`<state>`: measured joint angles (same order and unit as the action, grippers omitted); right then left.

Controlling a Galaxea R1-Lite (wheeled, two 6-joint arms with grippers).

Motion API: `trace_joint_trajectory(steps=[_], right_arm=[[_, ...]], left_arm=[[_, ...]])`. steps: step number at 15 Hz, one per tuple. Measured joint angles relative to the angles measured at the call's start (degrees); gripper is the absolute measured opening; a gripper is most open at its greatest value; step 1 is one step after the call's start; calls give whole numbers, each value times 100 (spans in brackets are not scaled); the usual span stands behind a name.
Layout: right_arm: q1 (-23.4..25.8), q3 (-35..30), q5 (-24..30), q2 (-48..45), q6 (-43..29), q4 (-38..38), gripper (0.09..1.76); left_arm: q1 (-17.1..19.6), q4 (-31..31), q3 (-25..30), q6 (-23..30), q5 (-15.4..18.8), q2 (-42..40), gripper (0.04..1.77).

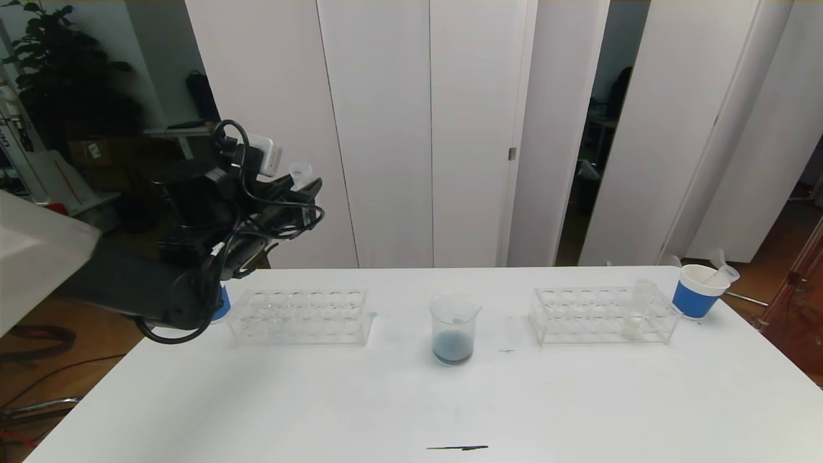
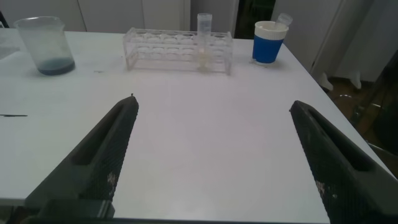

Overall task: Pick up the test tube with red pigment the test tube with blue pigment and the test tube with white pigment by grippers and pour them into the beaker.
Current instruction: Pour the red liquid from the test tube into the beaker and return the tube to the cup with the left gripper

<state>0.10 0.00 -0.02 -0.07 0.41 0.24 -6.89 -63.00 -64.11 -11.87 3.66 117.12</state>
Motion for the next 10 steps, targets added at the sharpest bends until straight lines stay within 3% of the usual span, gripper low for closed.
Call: trace_joint_trajectory(steps=[5, 10], right_arm=[[0, 0, 0, 0, 2, -2, 175], [0, 0, 0, 0, 0, 0, 175]], left_arm=[[1065, -775, -22, 22, -450, 330, 58], [1829, -1123, 146, 102, -558, 789, 58]])
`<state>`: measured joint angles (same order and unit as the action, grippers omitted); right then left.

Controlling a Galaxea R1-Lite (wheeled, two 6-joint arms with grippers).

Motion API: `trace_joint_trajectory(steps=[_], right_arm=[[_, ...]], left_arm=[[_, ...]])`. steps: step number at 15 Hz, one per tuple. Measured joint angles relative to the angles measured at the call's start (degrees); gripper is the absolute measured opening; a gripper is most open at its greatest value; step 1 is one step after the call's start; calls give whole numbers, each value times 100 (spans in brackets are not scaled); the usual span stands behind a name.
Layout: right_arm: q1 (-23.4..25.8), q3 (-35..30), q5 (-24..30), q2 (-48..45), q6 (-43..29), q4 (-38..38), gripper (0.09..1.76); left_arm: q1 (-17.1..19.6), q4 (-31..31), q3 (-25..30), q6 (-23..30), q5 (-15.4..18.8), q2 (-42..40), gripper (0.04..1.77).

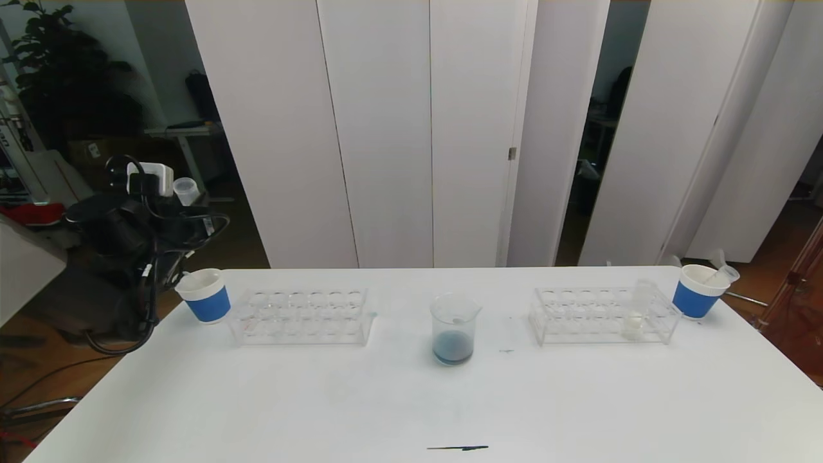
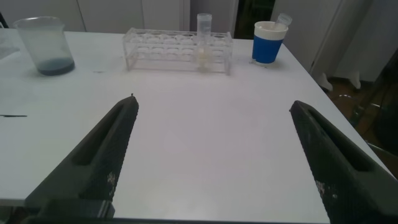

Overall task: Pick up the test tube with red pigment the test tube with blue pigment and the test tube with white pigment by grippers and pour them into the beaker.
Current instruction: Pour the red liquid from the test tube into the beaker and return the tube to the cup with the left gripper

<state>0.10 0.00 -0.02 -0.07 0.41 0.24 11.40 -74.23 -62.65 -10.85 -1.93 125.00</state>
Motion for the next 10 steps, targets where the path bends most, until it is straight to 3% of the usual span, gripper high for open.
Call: trace_joint_trajectory(steps=[3, 10], right_arm=[[0, 0, 2, 0, 0, 0, 175], [0, 0, 2, 0, -1, -2, 175]], left_arm=[[194, 83, 146, 258, 35, 206, 58], [213, 411, 383, 503, 50, 411, 58]])
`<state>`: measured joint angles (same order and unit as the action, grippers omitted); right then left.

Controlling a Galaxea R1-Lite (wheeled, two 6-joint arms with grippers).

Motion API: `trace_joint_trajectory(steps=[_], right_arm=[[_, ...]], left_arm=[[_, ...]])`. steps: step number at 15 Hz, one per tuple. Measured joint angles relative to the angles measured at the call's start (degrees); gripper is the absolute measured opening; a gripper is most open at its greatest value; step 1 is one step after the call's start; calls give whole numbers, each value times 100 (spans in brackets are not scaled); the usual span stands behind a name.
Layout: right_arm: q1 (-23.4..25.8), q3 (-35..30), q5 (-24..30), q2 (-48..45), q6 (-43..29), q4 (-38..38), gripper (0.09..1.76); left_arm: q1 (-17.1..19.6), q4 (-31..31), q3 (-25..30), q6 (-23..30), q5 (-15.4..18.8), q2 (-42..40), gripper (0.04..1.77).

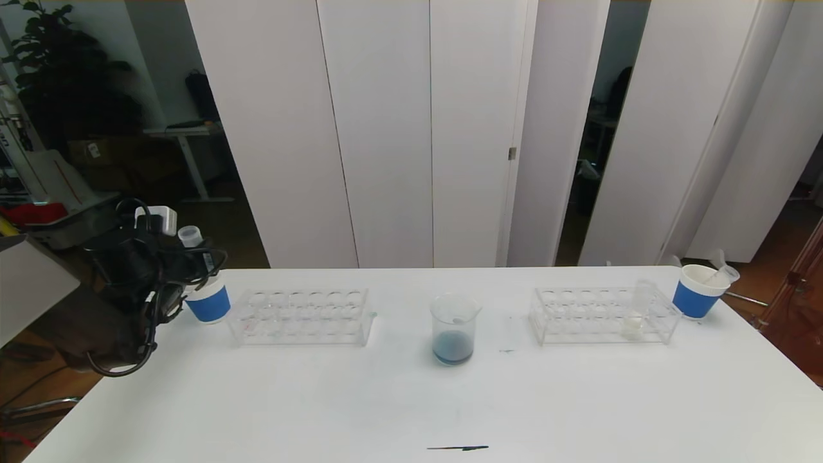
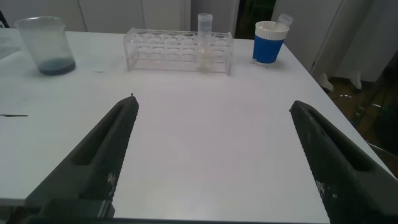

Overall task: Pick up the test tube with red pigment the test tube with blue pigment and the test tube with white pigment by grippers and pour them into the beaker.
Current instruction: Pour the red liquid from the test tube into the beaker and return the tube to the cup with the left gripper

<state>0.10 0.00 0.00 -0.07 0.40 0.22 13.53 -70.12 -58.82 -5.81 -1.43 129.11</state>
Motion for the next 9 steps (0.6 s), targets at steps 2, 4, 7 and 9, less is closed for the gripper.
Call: trace_joint_trajectory(steps=[2, 4, 7, 9], right_arm=[[-2, 0, 0, 0, 1, 2, 175], [-2, 0, 0, 0, 1, 2, 175], [0, 0, 0, 0, 1, 0, 175], [0, 0, 0, 0, 1, 2, 175]], left_arm=[[-6, 35, 66, -33, 0, 0, 58], [-11, 61, 160, -68, -5, -2, 58], [-33, 61, 251, -116, -22, 13, 58], [-28, 59, 295, -232, -24, 35, 58]])
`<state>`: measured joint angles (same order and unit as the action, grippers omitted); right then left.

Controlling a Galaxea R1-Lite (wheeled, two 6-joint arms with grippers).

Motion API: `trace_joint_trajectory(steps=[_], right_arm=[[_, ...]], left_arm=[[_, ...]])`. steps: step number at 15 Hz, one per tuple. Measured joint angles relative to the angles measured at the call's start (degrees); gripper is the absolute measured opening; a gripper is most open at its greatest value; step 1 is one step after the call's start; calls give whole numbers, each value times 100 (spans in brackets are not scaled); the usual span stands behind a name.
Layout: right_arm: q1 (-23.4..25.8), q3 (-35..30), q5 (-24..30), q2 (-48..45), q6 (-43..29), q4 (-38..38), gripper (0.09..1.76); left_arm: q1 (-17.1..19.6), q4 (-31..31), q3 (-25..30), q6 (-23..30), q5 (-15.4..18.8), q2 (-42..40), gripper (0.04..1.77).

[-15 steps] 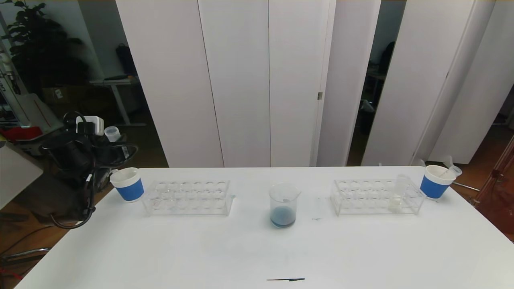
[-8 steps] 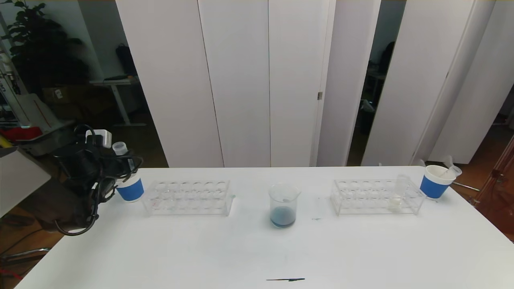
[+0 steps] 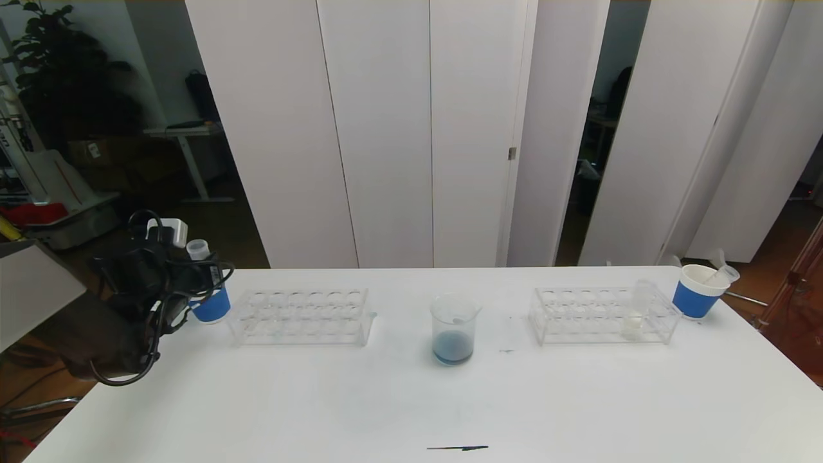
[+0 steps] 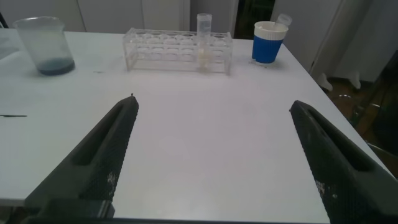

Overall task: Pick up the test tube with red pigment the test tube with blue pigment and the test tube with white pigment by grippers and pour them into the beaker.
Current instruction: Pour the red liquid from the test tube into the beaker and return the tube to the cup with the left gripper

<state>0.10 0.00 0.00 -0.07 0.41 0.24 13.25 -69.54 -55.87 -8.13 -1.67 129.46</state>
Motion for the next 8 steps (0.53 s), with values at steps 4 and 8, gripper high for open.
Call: trace_joint_trajectory(steps=[4, 8], right_arm=[[0, 0, 0, 0, 0, 0, 175], [0, 0, 0, 0, 0, 0, 175]], left_arm=[[24, -9, 35, -226, -22, 48, 58], [35, 11, 35, -295, -33, 74, 58]])
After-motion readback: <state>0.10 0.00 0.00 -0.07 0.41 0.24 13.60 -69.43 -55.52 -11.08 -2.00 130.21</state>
